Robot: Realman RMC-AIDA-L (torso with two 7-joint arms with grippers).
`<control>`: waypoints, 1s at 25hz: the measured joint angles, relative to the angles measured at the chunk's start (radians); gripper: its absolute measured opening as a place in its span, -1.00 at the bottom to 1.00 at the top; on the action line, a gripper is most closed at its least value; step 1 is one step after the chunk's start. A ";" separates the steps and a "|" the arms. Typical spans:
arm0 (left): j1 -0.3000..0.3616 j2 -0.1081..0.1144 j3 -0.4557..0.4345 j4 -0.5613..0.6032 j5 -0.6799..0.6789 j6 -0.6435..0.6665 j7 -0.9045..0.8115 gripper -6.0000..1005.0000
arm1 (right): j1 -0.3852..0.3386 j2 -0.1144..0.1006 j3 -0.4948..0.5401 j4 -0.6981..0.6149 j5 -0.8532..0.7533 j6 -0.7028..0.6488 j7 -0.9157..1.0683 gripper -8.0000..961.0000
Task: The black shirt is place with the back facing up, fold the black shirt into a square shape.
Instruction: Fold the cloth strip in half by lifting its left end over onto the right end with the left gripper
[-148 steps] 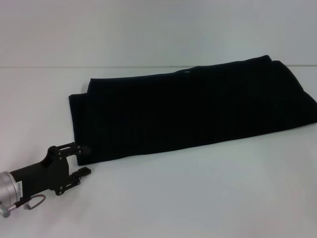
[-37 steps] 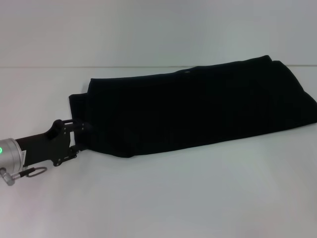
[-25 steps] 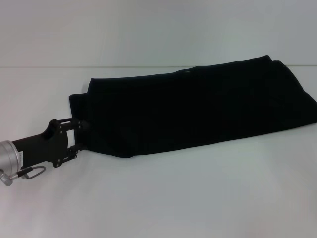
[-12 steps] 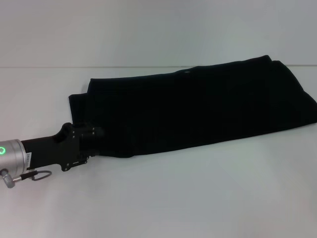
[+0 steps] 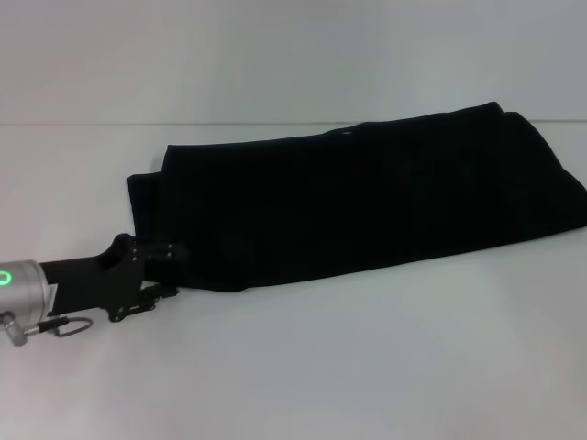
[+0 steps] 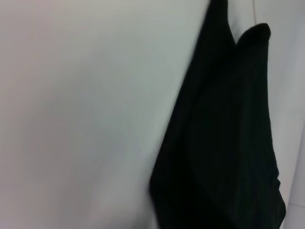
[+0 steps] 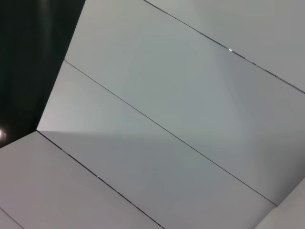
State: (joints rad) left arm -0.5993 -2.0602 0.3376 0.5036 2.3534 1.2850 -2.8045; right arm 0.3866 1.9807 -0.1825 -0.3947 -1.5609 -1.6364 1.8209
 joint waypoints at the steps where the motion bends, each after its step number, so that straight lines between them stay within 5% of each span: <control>1: -0.005 0.000 0.003 -0.002 0.002 -0.004 -0.007 0.16 | -0.001 0.000 0.000 0.000 0.000 0.000 0.000 0.78; 25: 0.009 0.000 0.006 -0.043 0.000 -0.102 -0.060 0.16 | -0.012 -0.002 0.000 0.002 0.001 -0.006 0.000 0.78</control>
State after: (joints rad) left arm -0.5902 -2.0598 0.3439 0.4608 2.3533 1.1834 -2.8650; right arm 0.3745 1.9787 -0.1825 -0.3931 -1.5600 -1.6427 1.8209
